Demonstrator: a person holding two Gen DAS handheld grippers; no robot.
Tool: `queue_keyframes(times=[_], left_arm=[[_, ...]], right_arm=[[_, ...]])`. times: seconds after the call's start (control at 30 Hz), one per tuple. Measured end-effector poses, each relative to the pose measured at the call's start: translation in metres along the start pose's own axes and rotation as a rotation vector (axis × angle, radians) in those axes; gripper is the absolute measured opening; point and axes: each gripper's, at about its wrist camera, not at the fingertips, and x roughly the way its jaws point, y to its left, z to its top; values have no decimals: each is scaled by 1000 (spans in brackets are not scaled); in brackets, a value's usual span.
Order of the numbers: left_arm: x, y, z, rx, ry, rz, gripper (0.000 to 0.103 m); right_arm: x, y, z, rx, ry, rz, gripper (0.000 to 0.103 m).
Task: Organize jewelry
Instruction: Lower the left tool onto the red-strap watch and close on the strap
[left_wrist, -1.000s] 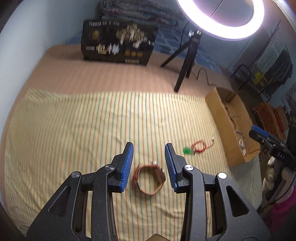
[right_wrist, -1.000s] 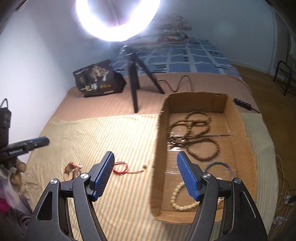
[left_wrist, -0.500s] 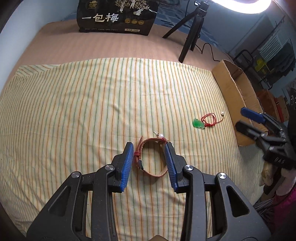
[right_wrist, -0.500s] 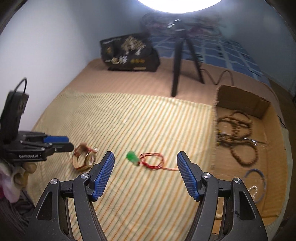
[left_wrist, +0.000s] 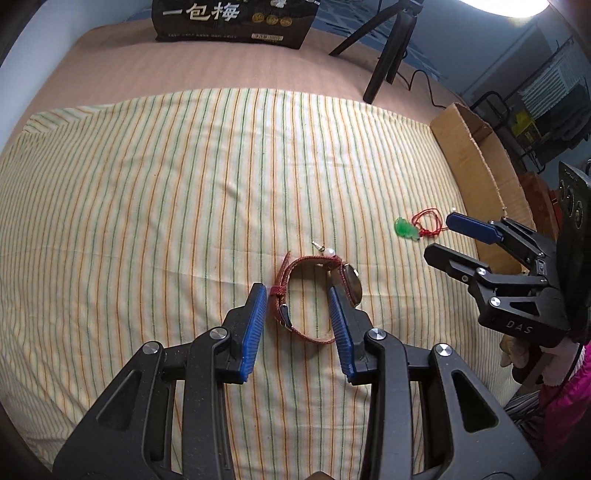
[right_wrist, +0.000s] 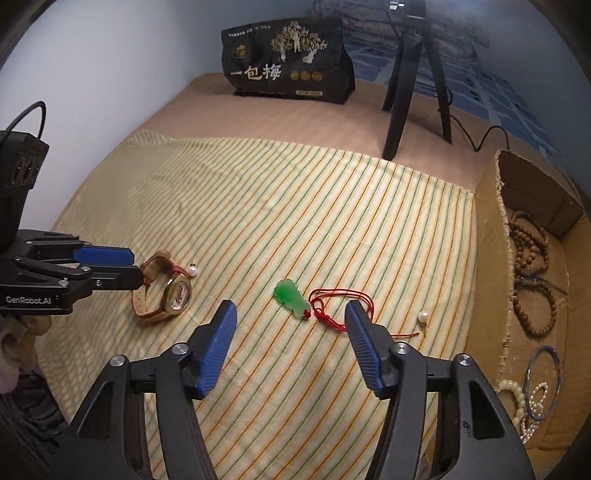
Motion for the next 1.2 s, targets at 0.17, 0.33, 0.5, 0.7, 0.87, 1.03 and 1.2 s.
queue_keyframes(times=[0.17,0.33,0.5,0.7,0.87,1.03,1.2], left_arm=[[7,0,-1,-1,13,2,35],[15,2,1,-16,31,0,35],[24,4,0,-17,54,11,28],[24,8,0,-20,51,19,15],[22,8,-2,-16,48,28,12],[19,9,-1,-19,38,32,9],[8,11,-1,-21,8,42,9]], right_arm=[[7,2,0,-20,9,-19,56],[13,6,3,-31,13,-29,56],[22,9,4,-51,23,-47,55],[33,8,2,-68,48,-78,41],[34,8,2,-70,40,-72,16],[32,8,2,-64,41,-50,12],[23,7,2,-41,21,-32,12]])
